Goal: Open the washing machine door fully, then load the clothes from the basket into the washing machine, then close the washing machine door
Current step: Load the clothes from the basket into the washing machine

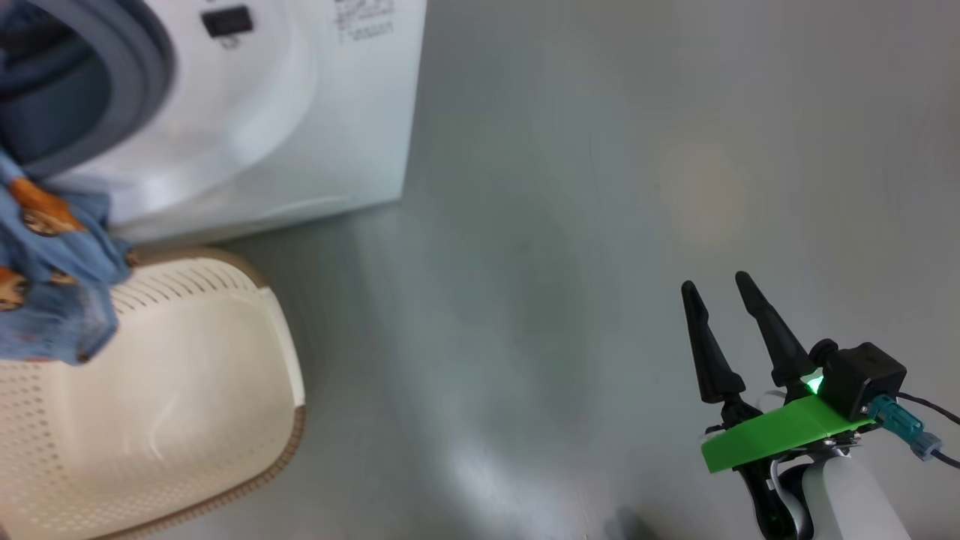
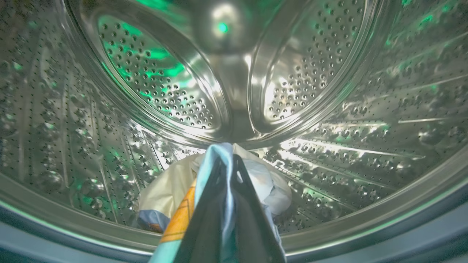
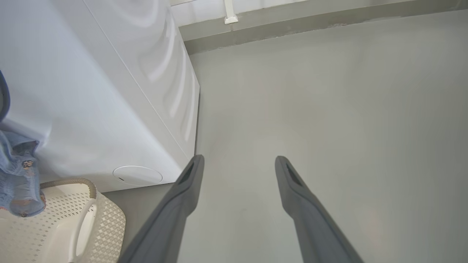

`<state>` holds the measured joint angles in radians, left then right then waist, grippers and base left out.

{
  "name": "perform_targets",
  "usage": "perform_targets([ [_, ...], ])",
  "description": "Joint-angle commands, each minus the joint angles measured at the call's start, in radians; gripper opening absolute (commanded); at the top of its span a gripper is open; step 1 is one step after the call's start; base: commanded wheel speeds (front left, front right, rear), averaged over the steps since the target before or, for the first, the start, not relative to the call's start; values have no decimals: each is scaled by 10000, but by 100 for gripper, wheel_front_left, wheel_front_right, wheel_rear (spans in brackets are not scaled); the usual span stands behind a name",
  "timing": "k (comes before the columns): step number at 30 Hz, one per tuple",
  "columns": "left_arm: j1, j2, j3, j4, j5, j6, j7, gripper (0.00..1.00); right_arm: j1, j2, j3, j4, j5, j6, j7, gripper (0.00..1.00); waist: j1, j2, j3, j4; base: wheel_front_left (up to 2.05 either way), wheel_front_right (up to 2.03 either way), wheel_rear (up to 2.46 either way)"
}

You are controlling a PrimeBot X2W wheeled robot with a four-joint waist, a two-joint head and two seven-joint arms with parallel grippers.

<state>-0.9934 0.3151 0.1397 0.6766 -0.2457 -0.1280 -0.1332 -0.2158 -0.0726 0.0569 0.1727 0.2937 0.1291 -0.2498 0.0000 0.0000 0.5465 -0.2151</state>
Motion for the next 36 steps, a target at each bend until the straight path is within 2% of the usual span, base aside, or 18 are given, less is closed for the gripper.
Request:
perform_targets([
  [1,-379,635,49,10,-51,-20,93,0,-41,10,218,-257,74,16,-118,100,0,0,894,-312,0,0,0],
  [10,-1915,997,-584,1074,-289,-25,367,0,-113,135,163,-449,60,16,-119,100,0,0,1787,-267,0,0,0],
  [17,-2790,1235,-1000,1340,127,23,-853,0,-159,184,291,-443,29,16,-119,100,0,0,2071,-205,0,0,0],
  [21,-3207,1307,-1237,704,611,140,-1264,0,-223,199,361,-433,35,16,-120,100,0,0,2145,-225,0,0,0],
  [27,-2980,1278,-1085,-1381,1077,124,-1282,0,-358,212,457,-419,76,16,-120,100,0,0,2197,-327,0,0,0],
  [31,-2368,1055,-911,-1625,1131,157,-1284,0,-334,216,468,-366,82,16,-120,100,0,0,2089,-338,0,0,0],
  [32,-2287,1024,-865,-1519,1110,154,-1284,4,-325,217,466,-357,82,16,-120,100,0,0,2067,-332,0,0,0],
  [33,-2227,993,-821,-1393,1084,151,-1284,45,-322,218,465,-346,84,16,-120,100,0,0,2047,-326,0,0,0],
  [34,-2173,956,-768,-1165,1032,151,-1284,100,-323,219,466,-331,87,16,-120,100,0,0,2024,-319,0,0,0],
  [36,-2173,927,-738,-861,1001,137,-1284,100,-336,219,463,-311,90,16,-120,100,0,0,1990,-297,0,0,0],
])
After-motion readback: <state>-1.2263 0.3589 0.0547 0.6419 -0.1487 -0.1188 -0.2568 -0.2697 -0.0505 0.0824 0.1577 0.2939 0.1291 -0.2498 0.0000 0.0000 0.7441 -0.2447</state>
